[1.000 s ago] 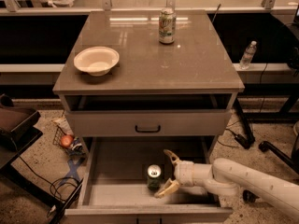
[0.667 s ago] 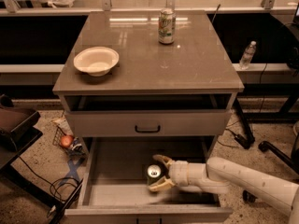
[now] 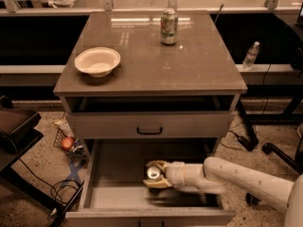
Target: Pick green can from middle drawer and place on counter
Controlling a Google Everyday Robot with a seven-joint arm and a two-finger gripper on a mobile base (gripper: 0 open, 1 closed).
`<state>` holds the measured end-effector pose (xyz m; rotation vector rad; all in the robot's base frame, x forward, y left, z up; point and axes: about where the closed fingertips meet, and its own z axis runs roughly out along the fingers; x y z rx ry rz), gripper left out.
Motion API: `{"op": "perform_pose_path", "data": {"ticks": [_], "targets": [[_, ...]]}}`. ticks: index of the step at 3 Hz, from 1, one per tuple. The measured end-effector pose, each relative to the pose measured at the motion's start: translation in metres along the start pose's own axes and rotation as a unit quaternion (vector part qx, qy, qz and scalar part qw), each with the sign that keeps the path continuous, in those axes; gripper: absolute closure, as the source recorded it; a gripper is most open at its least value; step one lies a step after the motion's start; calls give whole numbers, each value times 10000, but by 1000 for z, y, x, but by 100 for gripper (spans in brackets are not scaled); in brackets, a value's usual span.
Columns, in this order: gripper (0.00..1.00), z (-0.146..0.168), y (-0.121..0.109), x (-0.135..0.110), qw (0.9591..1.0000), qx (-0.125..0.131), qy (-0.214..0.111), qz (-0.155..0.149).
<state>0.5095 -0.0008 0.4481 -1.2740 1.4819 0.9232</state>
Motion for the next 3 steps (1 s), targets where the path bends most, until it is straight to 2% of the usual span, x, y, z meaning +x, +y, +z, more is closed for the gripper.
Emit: {"op": "perform_pose_path", "data": {"ticks": [1,2,3], "targets": [[94,-11,-8,-25,9993,-4,-266,265],[100,-50,-12,-83,9950,-175,-740,643],[100,-124,-29,-169,9866,-250,-1221,1051]]}}
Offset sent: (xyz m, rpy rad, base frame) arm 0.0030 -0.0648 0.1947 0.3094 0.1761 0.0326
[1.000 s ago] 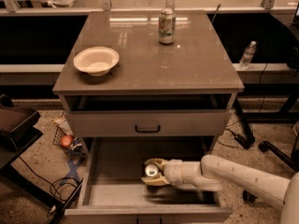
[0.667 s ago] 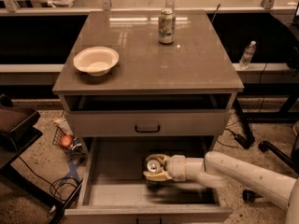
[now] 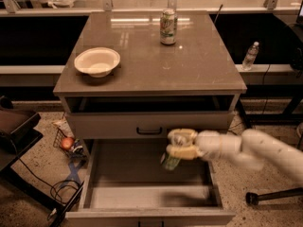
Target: Pick green can from middle drawer and place on counter
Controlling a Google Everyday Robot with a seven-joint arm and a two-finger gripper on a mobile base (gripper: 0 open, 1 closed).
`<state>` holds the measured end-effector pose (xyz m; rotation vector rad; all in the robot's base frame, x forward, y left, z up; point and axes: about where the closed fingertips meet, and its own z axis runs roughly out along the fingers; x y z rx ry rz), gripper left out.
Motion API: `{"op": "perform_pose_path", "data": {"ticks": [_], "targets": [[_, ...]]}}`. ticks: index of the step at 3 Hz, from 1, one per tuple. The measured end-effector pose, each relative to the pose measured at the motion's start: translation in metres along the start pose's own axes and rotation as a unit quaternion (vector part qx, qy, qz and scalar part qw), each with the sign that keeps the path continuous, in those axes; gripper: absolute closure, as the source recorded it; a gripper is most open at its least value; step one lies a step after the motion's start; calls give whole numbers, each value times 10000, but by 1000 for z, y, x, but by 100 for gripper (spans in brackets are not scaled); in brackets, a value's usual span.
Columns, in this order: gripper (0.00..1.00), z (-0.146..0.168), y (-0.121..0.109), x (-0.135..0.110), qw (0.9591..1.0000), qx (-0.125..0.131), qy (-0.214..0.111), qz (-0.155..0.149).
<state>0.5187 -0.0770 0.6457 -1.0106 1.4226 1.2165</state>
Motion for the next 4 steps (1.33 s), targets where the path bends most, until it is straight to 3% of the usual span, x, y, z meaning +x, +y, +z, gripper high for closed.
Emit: {"op": "perform_pose_path", "data": {"ticks": [1,3,4], "targets": [[100,-35,-5,-70,9995,83,-148,251],[100,-89,-51,-230,9955,867,-117,365],[100,-99,-63,-275,9936,1080,-90,321]]}}
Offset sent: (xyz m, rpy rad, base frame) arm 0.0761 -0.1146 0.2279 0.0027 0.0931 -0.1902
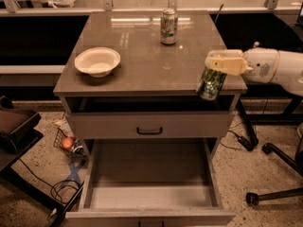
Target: Pick green can from middle drawer and place on counter
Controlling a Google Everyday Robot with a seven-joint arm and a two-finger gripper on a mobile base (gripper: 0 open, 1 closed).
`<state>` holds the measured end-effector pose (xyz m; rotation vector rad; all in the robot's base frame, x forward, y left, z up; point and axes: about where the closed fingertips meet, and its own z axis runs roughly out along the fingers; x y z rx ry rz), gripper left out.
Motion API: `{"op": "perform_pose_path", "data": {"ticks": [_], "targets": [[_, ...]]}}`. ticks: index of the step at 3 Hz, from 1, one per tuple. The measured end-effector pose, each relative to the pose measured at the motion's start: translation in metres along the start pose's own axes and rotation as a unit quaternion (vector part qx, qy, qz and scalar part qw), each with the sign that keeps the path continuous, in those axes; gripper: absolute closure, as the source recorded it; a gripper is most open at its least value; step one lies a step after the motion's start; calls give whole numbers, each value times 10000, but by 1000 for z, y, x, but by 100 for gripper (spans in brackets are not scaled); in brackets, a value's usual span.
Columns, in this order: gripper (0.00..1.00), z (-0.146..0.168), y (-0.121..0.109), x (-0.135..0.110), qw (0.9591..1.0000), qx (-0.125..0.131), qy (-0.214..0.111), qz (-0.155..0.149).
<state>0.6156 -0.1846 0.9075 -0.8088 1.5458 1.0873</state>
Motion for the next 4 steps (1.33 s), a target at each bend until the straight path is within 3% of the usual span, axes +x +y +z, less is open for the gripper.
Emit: {"op": "perform_pose_path", "data": {"ticks": [1,2,3,4], "targets": [[100,0,-14,-38,9993,331,13,-168],[100,17,-34,-57,9966,610,19,-561],[100,33,-46,-57,9936,737,45,-851],[100,70,-56,-42,9870,757,290,-1387]]}}
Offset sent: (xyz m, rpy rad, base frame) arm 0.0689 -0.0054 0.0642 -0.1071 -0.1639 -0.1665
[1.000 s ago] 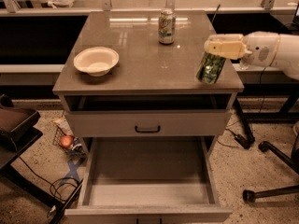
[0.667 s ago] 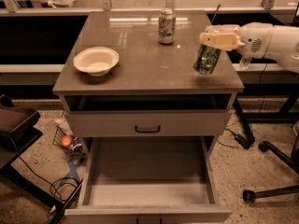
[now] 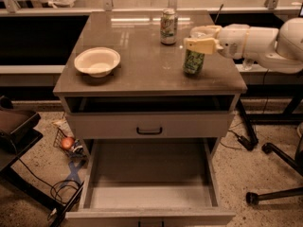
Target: Pick green can from middle drawer and place on counter
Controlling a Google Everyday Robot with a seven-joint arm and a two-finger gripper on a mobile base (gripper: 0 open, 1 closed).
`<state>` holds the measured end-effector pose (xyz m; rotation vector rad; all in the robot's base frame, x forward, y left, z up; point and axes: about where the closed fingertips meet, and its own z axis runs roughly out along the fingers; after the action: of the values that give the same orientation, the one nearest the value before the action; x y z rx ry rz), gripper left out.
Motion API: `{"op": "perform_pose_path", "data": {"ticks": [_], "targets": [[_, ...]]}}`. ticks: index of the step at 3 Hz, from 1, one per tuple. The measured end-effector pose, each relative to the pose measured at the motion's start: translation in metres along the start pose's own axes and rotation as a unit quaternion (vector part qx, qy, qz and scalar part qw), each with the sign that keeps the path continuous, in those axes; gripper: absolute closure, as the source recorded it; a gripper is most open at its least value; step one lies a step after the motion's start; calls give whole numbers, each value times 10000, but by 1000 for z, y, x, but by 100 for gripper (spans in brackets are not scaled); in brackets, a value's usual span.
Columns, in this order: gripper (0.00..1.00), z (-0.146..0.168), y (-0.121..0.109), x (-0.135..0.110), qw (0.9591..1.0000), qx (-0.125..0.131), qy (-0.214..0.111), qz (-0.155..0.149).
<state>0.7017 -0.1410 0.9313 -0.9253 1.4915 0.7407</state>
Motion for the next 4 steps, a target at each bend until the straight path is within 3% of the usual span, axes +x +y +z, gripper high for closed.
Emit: {"op": "perform_pose_path", "data": {"ticks": [1,3,4], "targets": [[100,23,8,16,9986,82,313,-422],[44,31,11,17,9986,37,317,-426],[20,33,12,17,9986,17,312,-425]]}}
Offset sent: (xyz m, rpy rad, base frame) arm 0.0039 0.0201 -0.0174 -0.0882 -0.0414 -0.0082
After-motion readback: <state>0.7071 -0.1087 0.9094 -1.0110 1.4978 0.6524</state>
